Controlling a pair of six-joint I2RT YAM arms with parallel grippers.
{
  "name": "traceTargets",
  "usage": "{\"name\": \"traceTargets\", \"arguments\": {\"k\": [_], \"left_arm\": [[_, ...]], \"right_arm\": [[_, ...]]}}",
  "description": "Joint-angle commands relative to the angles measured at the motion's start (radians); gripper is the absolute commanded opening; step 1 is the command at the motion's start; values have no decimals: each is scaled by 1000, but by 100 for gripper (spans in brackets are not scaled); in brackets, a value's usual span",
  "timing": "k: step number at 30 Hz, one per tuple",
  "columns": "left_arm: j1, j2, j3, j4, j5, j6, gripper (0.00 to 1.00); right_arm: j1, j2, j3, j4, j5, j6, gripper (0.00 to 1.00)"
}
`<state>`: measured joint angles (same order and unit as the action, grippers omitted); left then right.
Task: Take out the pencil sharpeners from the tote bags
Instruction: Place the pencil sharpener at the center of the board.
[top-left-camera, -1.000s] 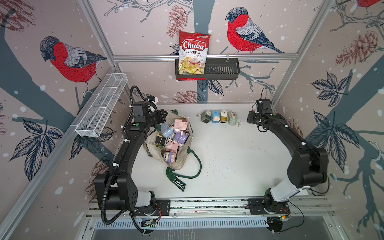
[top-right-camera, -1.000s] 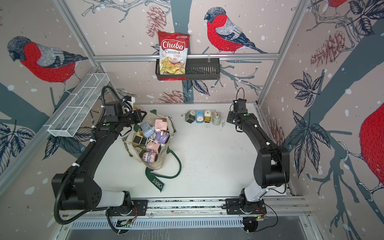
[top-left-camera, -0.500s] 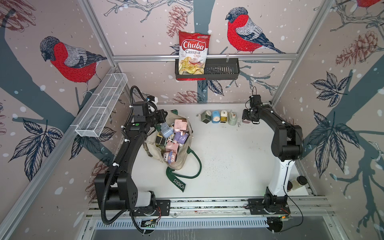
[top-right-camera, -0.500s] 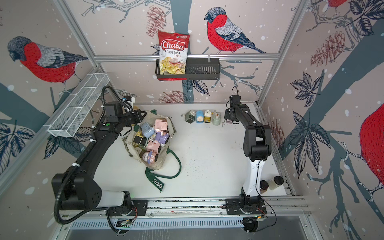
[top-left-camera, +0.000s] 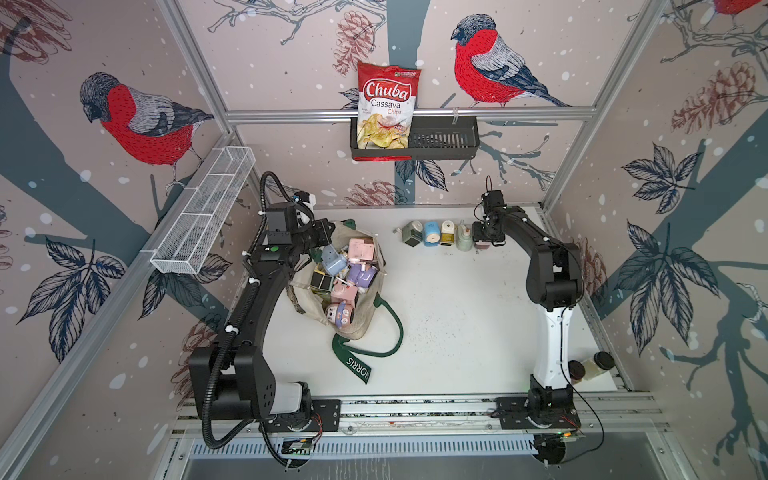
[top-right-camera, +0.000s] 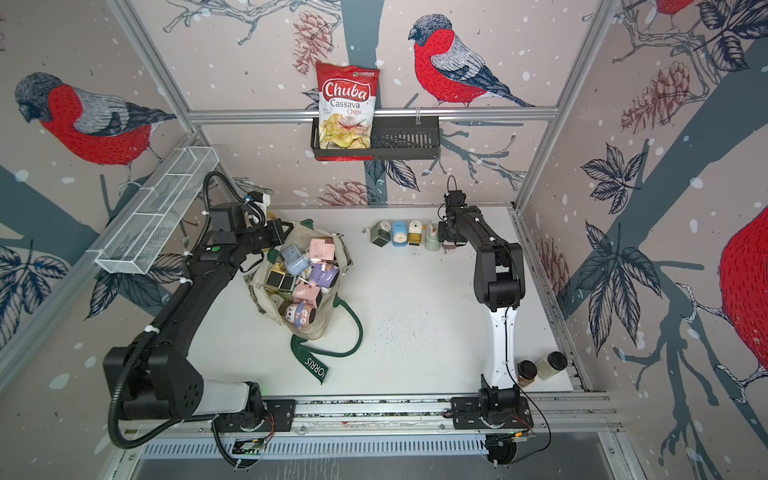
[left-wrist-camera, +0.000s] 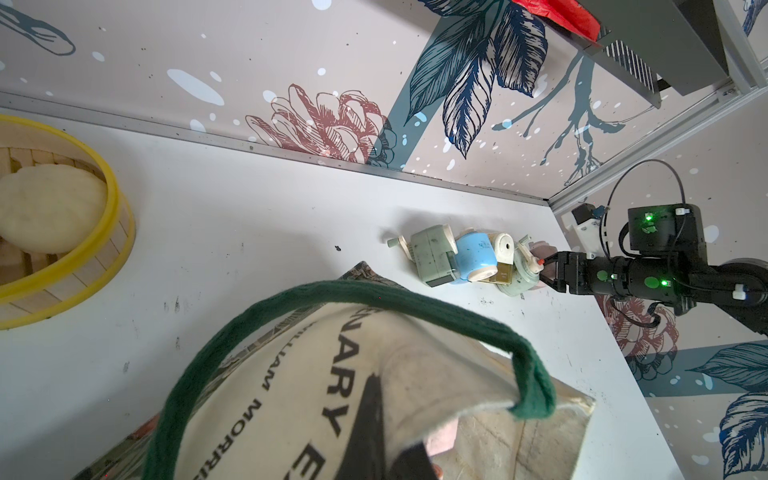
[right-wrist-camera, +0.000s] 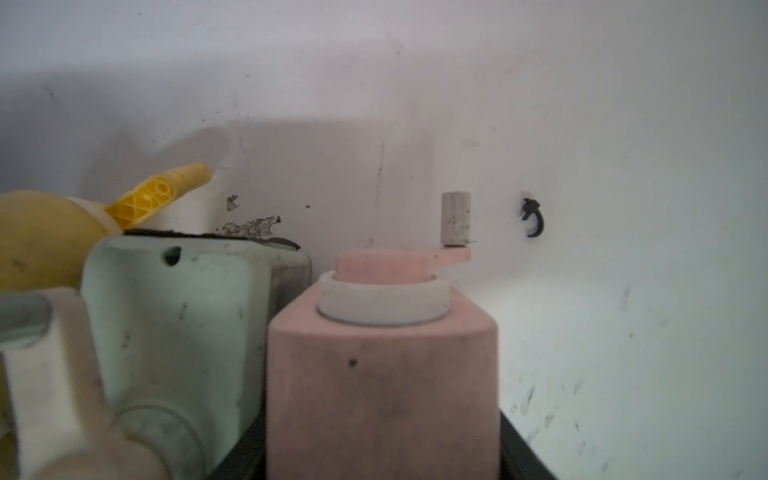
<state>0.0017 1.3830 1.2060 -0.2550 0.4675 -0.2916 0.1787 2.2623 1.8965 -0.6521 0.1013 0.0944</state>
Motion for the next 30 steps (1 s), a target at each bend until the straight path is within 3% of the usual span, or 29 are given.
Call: {"name": "traceTargets", "arguments": {"k": [1,5,20,30], "left_arm": [[3,-2,15,91,25,-6,0],[2,-3,15,90,22,-6,0],[2,2,14,91,29,-6,0],[3,2,16,88,28,-6,0]], "right_arm": [[-3,11,21,-1,1,-36,44],[-13,23,42,-12,-18,-32,46],[-13,7,18,0,-29,-15,70],[-12,-85,-31,12,-25,17,74]]}}
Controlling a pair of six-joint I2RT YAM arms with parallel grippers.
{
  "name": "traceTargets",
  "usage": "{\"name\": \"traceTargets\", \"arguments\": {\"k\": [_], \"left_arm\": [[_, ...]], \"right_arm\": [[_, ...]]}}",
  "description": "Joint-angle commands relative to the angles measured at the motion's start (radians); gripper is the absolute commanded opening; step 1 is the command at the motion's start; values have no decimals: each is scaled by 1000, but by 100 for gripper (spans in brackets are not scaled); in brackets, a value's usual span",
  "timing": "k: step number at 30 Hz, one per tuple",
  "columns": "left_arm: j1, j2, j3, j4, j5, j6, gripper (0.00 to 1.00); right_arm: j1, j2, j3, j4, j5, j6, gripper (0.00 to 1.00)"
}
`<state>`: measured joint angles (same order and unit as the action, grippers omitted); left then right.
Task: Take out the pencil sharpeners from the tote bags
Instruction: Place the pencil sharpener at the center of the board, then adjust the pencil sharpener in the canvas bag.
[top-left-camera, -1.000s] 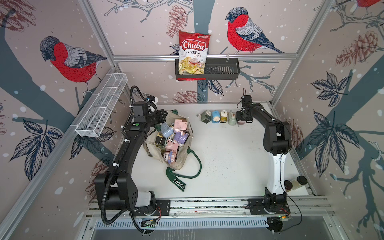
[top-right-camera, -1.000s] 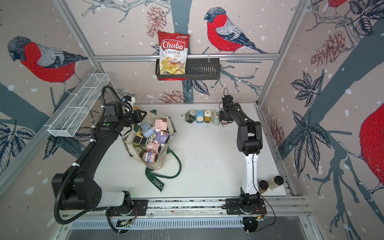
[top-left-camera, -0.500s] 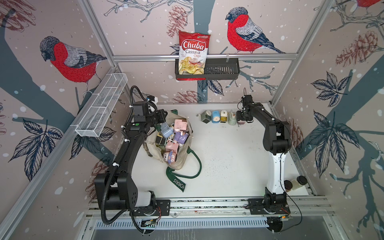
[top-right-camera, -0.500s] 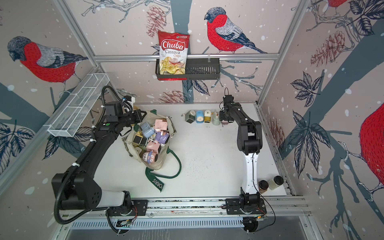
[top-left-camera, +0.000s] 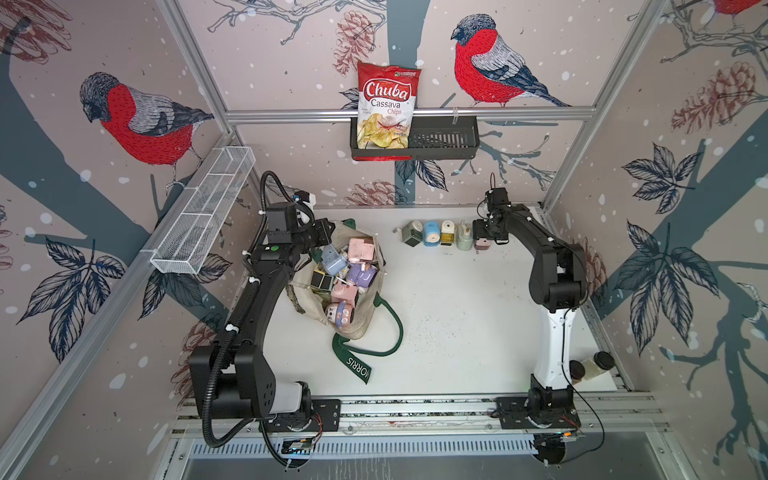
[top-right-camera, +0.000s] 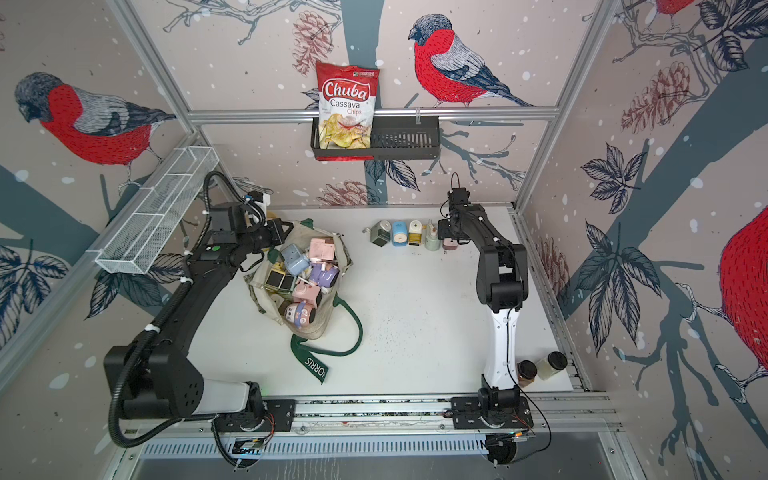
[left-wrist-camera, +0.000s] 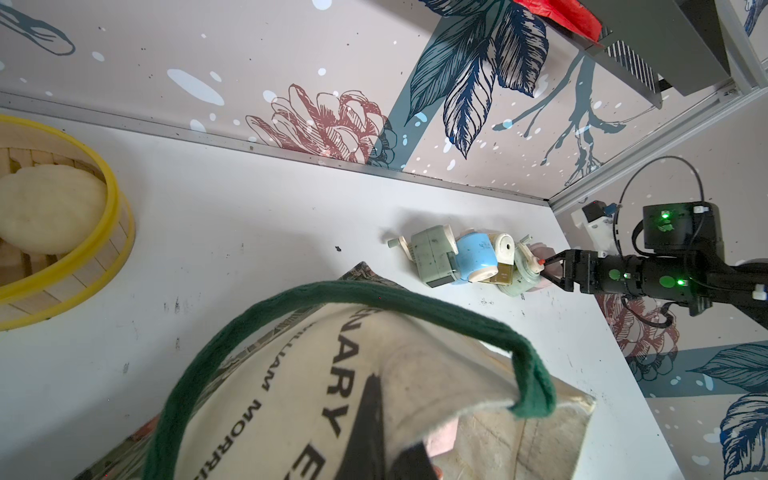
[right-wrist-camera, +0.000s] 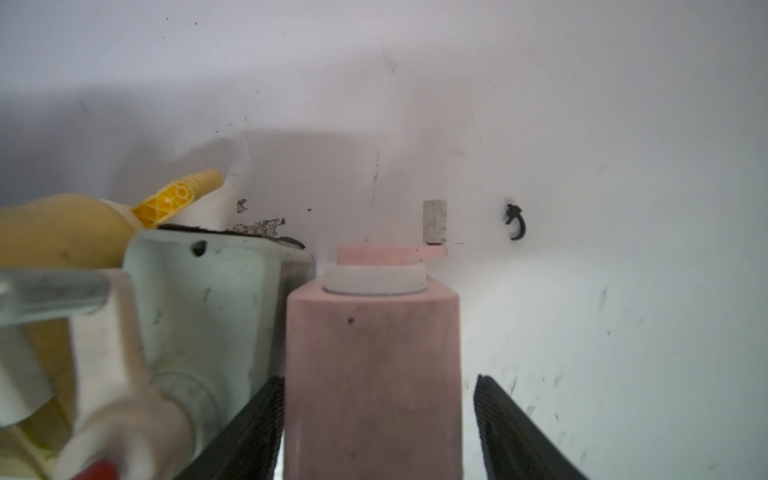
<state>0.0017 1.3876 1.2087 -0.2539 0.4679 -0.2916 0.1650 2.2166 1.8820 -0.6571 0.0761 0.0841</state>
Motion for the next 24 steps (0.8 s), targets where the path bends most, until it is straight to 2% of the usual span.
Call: {"name": "traceTargets", "arguments": {"k": [1,7,12,15,18,20,24], "left_arm": [[2,-1,12,87,27,-6,0],[2,-2,15,83,25,-5,0],[3,2,16,82,23,-6,0],[2,1,16,82,26,-6,0],[2,-3,16,82,26,-6,0],[2,-3,15,84,24,-7,0],[3,-1,16,82,28,-10,0]], "right_arm": [[2,-57,-26,21,1,33,75],[24,-218,-132,59,26,82,75],[132,-394,-240,106,68,107,75],[224,-503,-300,132,88,146,74],[367,-624,-372,192,126,201,74],[477,-704,-446,294,126,222,74],[627,-784,-531,438,101,292,73]]}}
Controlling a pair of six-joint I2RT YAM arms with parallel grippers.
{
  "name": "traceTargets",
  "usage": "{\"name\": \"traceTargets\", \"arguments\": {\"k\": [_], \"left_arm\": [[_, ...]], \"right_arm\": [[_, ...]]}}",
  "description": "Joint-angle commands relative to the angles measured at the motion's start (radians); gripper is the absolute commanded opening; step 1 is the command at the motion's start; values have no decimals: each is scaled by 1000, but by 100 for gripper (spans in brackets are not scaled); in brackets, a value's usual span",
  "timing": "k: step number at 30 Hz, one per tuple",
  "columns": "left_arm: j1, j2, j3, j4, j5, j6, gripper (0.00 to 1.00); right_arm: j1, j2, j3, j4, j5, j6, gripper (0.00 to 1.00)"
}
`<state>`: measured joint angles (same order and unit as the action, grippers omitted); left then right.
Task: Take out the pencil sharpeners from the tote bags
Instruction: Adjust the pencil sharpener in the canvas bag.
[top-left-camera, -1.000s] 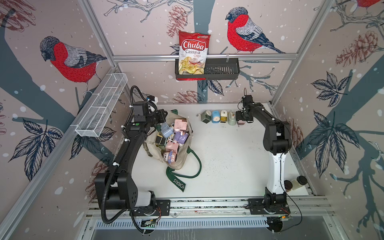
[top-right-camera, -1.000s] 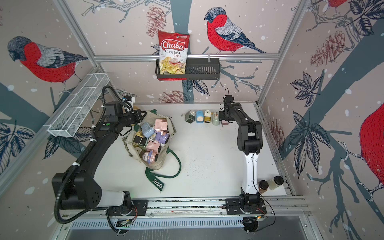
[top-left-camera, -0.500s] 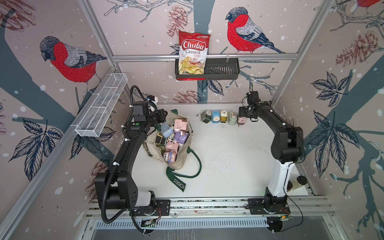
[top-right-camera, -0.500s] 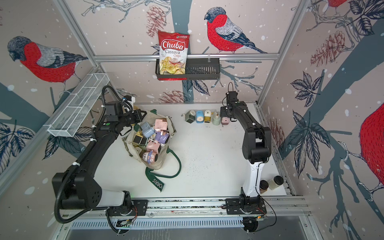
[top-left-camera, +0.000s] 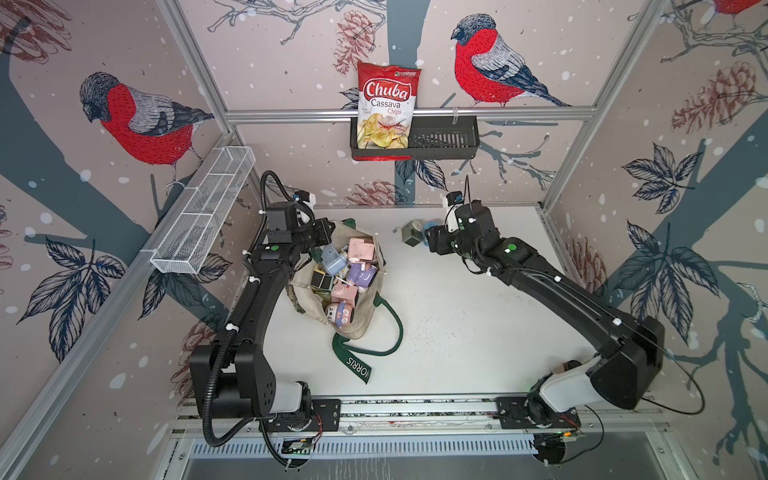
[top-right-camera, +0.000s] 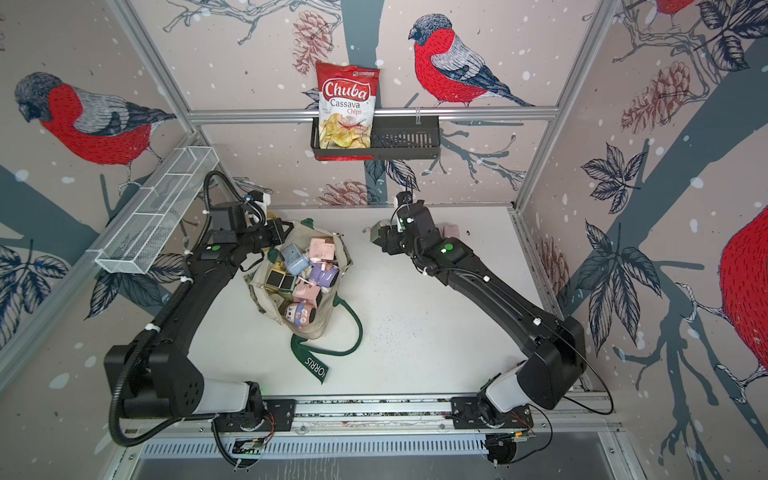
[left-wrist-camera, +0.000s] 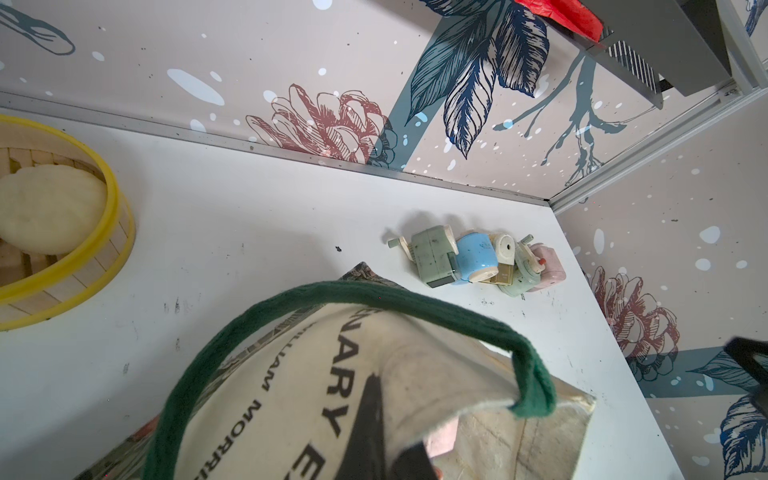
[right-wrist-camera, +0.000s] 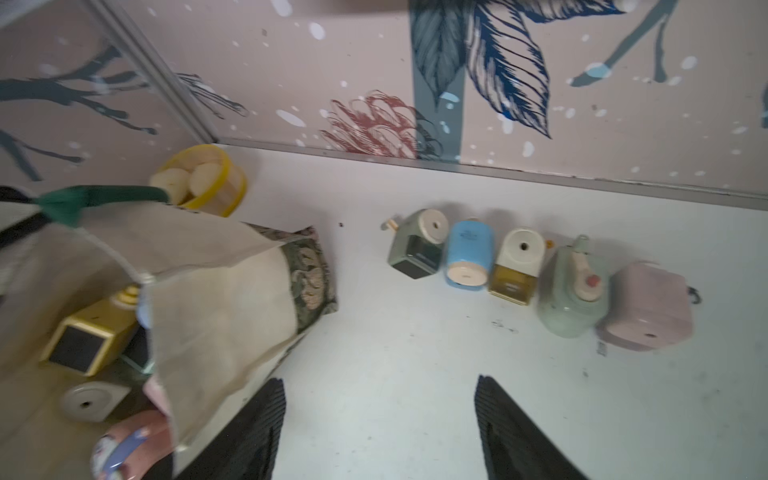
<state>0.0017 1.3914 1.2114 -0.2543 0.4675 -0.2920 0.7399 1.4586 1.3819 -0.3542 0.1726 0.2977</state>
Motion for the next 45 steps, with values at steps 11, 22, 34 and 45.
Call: {"name": "traceTargets", "arguments": {"k": [11,22,34,45], "left_arm": [[3,-10,10,93,30,-23,0],[2,-20,0,111,29,-36,0],[6,-41,-8,128,31,-48,0],[6,-39,-9,130,45,-55,0]], "right_arm": [[282,109,149,152,5,55,72],[398,330,297,90,-110,-22,67],[407,619,565,-106,34,-41,69],[456,783,750,-192,489,-78,80]]}}
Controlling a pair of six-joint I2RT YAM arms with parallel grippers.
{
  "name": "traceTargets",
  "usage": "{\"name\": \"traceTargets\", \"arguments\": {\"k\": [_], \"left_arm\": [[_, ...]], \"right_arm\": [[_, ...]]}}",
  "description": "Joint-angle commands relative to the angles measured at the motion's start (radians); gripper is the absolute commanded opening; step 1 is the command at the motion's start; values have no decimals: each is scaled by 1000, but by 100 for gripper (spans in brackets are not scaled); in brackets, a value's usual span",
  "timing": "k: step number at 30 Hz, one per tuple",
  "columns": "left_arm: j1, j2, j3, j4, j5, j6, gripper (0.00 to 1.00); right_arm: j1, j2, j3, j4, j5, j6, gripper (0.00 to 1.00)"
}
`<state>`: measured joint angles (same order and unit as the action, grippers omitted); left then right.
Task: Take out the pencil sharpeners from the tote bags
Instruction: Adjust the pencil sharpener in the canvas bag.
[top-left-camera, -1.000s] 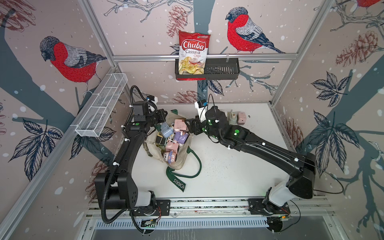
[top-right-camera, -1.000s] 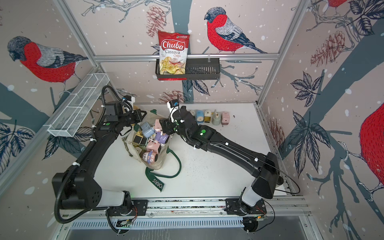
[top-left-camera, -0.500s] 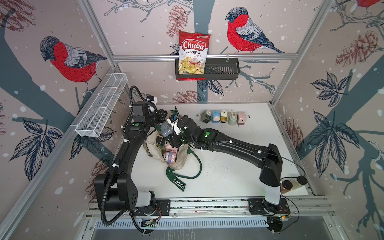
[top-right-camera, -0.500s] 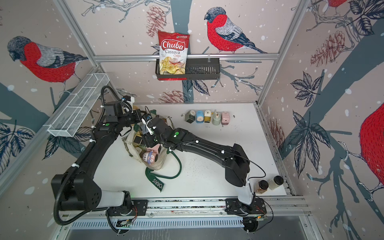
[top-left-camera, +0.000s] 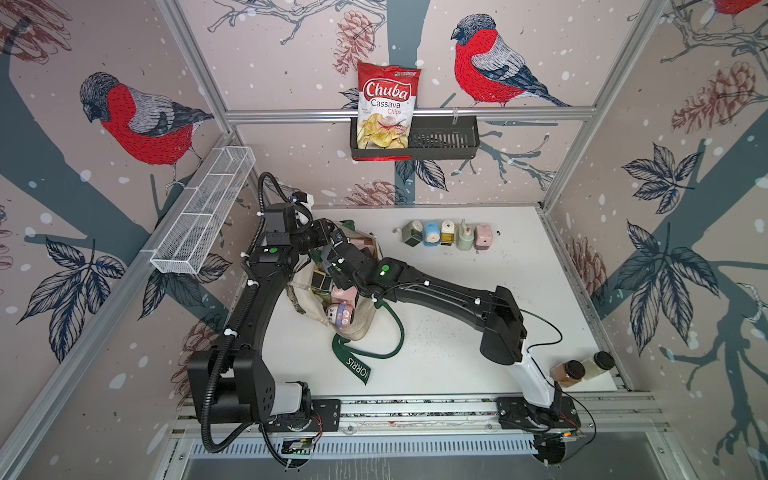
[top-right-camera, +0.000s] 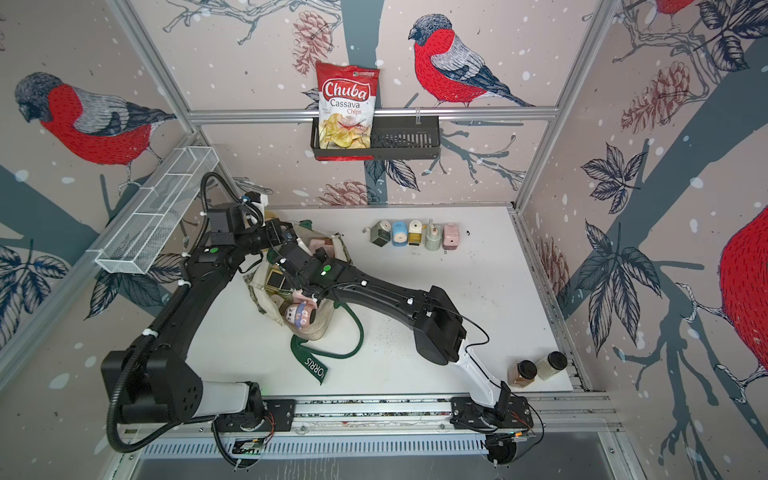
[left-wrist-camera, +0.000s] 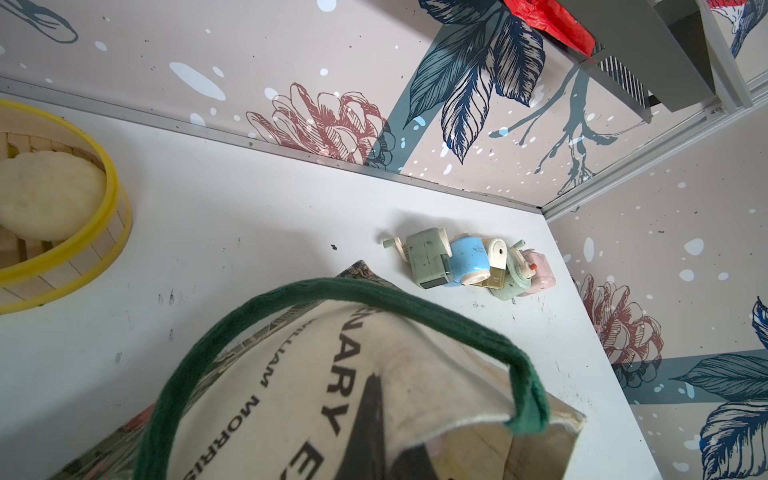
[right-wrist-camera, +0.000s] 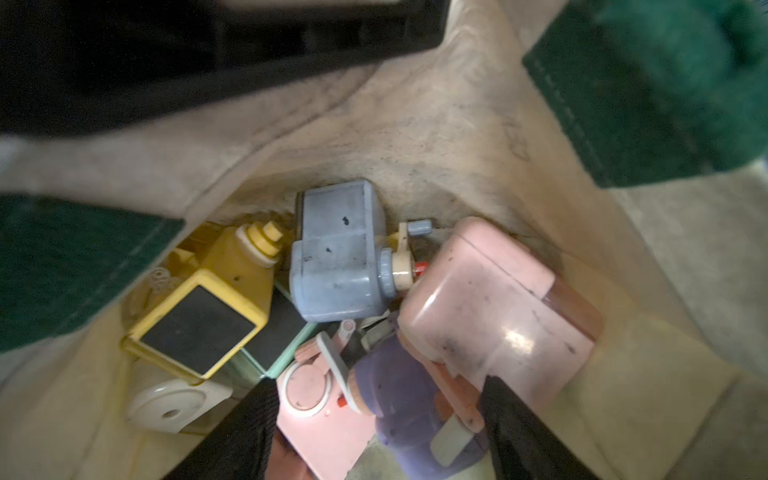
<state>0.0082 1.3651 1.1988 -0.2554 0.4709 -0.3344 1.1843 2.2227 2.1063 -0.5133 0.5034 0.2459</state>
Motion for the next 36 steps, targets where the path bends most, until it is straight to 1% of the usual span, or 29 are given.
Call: {"name": "traceTargets", "arguments": {"k": [1,8,14,18,20,23,31,33,36], "left_arm": [[1,-11,4,131,41,-14,0],[0,-11,3,133,48,-16,0],[1,-9,3,131,49,-16,0],[0,-7,3,133,51,-18,0],[-1,-9,4,133,51,-18,0],[0,-9,3,133,52,-15,0],[0,-12,4,131,50,-15,0],[0,-12,5,131,51,-14,0],[0,-12,4,131,51,-15,0]], "right_arm": [[16,27,36,-34,188,-27,81],[15,60,44,-14,290,-70,88],[-14,96,51,2,284,-84,92],[-39,121,53,11,252,-85,93],[-48,133,59,8,204,-89,93],[-48,139,59,2,97,-103,91],[-37,97,61,-64,-330,-106,86],[-34,84,54,-78,-380,-111,85],[-30,59,31,-82,-392,-113,85]]}}
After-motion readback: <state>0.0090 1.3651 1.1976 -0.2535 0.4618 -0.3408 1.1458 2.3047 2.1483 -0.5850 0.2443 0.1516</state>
